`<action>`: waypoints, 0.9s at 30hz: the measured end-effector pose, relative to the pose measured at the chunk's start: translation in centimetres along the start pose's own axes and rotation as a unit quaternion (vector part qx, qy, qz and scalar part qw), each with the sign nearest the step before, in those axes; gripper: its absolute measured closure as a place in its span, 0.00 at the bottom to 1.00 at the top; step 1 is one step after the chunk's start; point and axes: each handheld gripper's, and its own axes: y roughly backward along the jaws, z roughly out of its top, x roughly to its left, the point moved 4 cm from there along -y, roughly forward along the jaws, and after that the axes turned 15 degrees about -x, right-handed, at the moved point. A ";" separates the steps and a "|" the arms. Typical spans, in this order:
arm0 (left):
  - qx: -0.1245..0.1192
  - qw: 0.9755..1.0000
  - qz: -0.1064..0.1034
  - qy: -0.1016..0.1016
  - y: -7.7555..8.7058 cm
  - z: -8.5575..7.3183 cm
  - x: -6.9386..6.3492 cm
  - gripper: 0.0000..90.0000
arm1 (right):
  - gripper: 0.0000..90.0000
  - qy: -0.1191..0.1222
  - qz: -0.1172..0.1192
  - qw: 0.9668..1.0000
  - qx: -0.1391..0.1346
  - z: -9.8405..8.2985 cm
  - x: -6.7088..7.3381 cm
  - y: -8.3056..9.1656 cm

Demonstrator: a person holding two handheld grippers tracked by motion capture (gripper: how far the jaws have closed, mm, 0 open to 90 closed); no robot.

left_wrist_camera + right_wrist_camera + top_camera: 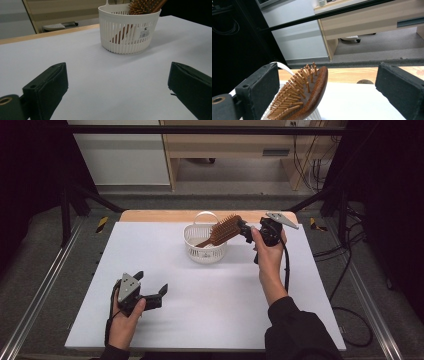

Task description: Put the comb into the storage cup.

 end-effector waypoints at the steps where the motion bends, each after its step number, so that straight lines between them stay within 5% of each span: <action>1: 0.000 1.000 0.000 0.000 0.0 0.0 0.0 0.03 | 0.06 -0.002 0.001 1.000 0.000 0.1 0.0 0.1; 27: -0.018 1.000 0.018 -0.001 0.8 0.5 1.1 0.03 | 0.06 0.031 0.024 0.999 0.008 1.4 -0.9 2.8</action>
